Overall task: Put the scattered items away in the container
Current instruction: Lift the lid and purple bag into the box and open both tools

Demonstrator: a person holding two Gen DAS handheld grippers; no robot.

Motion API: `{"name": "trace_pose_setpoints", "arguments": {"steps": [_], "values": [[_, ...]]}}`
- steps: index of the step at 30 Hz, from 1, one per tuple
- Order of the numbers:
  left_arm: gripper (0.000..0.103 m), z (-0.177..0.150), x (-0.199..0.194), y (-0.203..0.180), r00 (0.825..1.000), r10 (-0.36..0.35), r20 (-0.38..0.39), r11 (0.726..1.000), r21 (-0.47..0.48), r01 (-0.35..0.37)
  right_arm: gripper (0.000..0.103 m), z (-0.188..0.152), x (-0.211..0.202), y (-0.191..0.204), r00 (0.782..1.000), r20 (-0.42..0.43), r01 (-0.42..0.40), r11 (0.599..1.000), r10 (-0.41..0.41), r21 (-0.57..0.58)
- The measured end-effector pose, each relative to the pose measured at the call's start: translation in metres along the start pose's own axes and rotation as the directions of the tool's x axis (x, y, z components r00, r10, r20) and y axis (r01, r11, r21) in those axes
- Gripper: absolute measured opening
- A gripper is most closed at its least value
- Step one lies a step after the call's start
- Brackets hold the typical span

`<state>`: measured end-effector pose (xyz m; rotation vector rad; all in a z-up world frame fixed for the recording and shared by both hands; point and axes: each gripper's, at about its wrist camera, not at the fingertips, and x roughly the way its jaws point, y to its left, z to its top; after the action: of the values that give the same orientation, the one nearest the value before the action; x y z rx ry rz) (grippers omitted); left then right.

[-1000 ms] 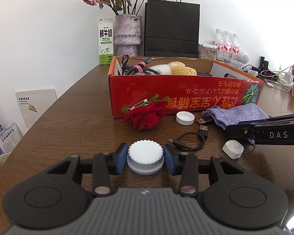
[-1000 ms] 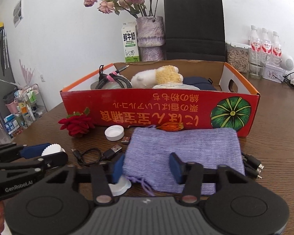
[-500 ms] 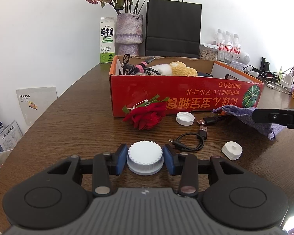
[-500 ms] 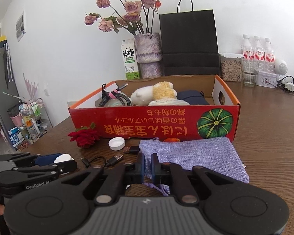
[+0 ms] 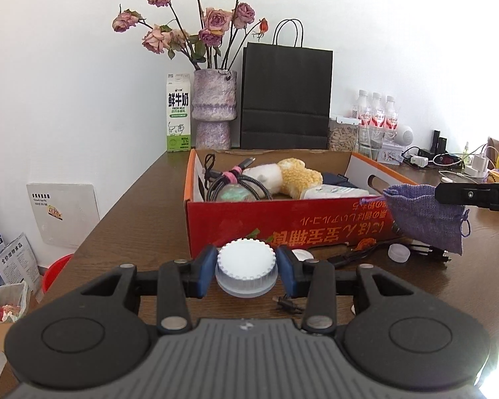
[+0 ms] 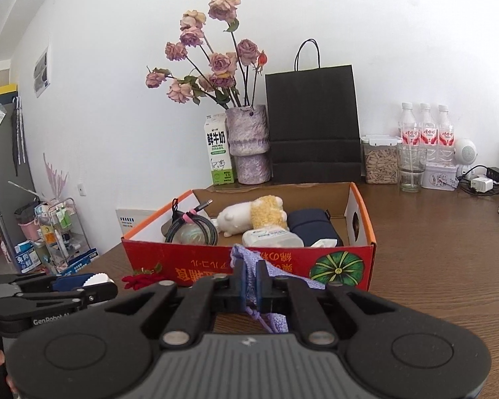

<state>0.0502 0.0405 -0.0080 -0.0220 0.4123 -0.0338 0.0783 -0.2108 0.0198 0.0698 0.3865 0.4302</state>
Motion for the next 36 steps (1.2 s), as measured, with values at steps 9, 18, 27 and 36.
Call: {"name": "trace_pose_setpoints", "arguments": {"steps": [9, 18, 27, 36], "values": [[0.041, 0.031, -0.001, -0.012, 0.997, -0.028, 0.069, 0.999, 0.030, 0.026, 0.003, 0.025, -0.010, -0.003, 0.997, 0.078, 0.002, 1.000, 0.000, -0.017], [0.041, 0.071, 0.010, -0.017, 0.991, -0.056, 0.122, 0.998, 0.017, 0.055, 0.001, 0.076, -0.007, -0.003, 0.983, 0.182, 0.006, 0.999, 0.002, -0.044], [0.041, 0.117, 0.039, -0.020, 0.987, -0.070, 0.148, 0.997, -0.007, 0.071, 0.000, 0.145, 0.039, -0.010, 0.974, 0.220, 0.063, 0.995, -0.045, -0.078], [0.041, 0.131, 0.098, -0.020, 0.994, -0.040, 0.100, 0.998, -0.047, 0.045, 0.000, 0.159, 0.133, -0.028, 0.975, 0.144, 0.182, 0.979, -0.168, -0.094]]}}
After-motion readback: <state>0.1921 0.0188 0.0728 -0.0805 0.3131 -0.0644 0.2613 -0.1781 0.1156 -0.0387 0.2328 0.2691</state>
